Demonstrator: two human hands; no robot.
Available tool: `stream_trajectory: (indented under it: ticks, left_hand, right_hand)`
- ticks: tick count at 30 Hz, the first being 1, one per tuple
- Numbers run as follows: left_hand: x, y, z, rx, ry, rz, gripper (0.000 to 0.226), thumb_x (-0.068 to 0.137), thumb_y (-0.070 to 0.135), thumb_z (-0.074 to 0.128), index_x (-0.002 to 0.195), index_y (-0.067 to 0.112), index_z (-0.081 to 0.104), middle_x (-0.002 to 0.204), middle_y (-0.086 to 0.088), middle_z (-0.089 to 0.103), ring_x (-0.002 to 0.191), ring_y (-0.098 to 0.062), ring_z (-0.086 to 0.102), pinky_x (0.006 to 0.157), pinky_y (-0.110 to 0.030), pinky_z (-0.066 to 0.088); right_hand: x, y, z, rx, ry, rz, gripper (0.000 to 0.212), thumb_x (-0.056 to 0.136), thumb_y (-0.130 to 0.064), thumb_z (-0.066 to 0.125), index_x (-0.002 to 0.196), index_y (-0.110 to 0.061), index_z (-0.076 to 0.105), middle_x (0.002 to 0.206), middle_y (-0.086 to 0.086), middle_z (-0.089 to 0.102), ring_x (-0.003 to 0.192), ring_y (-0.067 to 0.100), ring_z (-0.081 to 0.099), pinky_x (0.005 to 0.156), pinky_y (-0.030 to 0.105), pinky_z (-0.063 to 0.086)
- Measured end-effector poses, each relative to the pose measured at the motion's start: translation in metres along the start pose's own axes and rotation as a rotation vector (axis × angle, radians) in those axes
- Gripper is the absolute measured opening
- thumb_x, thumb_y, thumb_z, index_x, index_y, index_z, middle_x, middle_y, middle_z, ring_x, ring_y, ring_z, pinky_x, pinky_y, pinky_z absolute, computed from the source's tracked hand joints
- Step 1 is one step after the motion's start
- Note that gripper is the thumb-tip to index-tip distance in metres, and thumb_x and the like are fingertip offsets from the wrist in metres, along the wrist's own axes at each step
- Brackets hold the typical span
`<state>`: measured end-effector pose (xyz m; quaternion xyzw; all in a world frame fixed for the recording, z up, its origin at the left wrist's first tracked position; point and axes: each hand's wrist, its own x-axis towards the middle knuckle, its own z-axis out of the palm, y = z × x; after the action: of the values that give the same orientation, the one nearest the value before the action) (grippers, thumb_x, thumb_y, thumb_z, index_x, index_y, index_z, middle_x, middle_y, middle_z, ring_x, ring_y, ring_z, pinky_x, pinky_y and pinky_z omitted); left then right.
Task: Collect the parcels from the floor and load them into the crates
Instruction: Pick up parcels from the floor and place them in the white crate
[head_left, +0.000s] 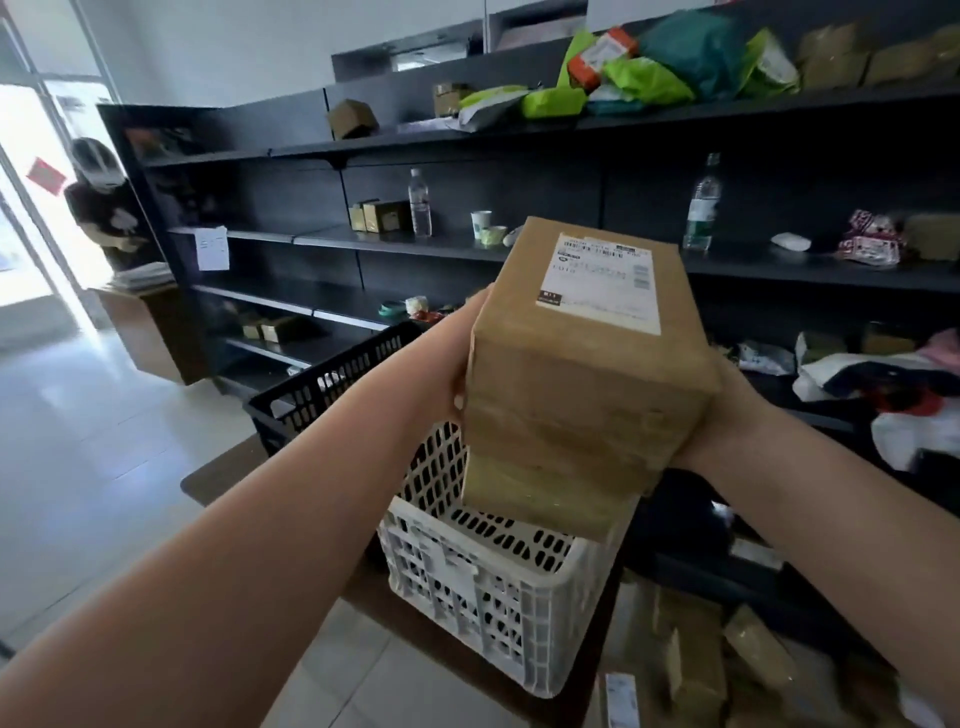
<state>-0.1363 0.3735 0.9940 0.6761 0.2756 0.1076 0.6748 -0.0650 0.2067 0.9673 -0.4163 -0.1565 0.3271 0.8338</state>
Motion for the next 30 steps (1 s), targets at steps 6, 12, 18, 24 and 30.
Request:
stream_trajectory:
  ticks: [6, 12, 18, 24, 30]
  left_hand:
    - [0.062, 0.006, -0.049, -0.015, -0.138, 0.080, 0.035, 0.095, 0.030, 0.048, 0.065, 0.013, 0.053, 0.034, 0.002, 0.056, 0.026, -0.010, 0.053, 0.033, -0.012, 0.042]
    - [0.168, -0.017, -0.076, -0.059, -0.286, -0.076, 0.033, 0.080, 0.050, 0.060, 0.068, 0.020, 0.062, 0.070, 0.003, 0.068, 0.065, -0.018, 0.063, 0.075, -0.030, 0.047]
    - [0.274, -0.073, -0.073, -0.043, -0.268, -0.193, 0.037, 0.076, 0.055, 0.057, 0.085, 0.022, 0.072, 0.090, 0.001, 0.073, 0.088, -0.023, 0.065, 0.086, -0.036, 0.051]
    - [0.367, -0.127, -0.059, 0.003, -0.288, -0.380, 0.038, 0.065, 0.055, 0.059, 0.076, 0.019, 0.067, 0.088, -0.002, 0.065, 0.079, -0.023, 0.060, 0.082, -0.030, 0.041]
    - [0.412, -0.148, -0.048, -0.048, -0.343, -0.485, 0.043, 0.090, 0.045, 0.041, 0.067, 0.019, 0.067, 0.062, 0.001, 0.070, 0.062, -0.019, 0.062, 0.063, -0.027, 0.049]
  right_hand:
    - [0.060, 0.031, 0.040, -0.043, 0.068, 0.050, 0.065, 0.099, -0.038, 0.035, 0.051, -0.019, 0.075, 0.058, 0.002, 0.070, 0.047, 0.017, 0.067, 0.040, 0.024, 0.051]
    - [0.129, 0.061, 0.037, -0.049, 0.194, 0.046, 0.061, 0.098, -0.039, 0.038, 0.053, -0.019, 0.074, 0.059, 0.000, 0.069, 0.048, 0.015, 0.066, 0.043, 0.021, 0.052]
    - [0.202, 0.105, -0.003, -0.015, 0.309, 0.069, 0.070, 0.100, -0.036, 0.028, 0.050, -0.018, 0.074, 0.059, -0.001, 0.070, 0.051, 0.014, 0.067, 0.046, 0.021, 0.054]
    - [0.261, 0.141, -0.050, 0.035, 0.496, 0.109, 0.068, 0.097, -0.030, 0.039, 0.037, -0.015, 0.067, 0.045, -0.002, 0.063, 0.037, 0.009, 0.061, 0.033, 0.016, 0.045]
    - [0.314, 0.177, -0.092, 0.100, 0.620, 0.107, 0.059, 0.100, -0.031, 0.036, 0.059, -0.017, 0.076, 0.062, 0.002, 0.071, 0.050, 0.015, 0.068, 0.041, 0.021, 0.052]
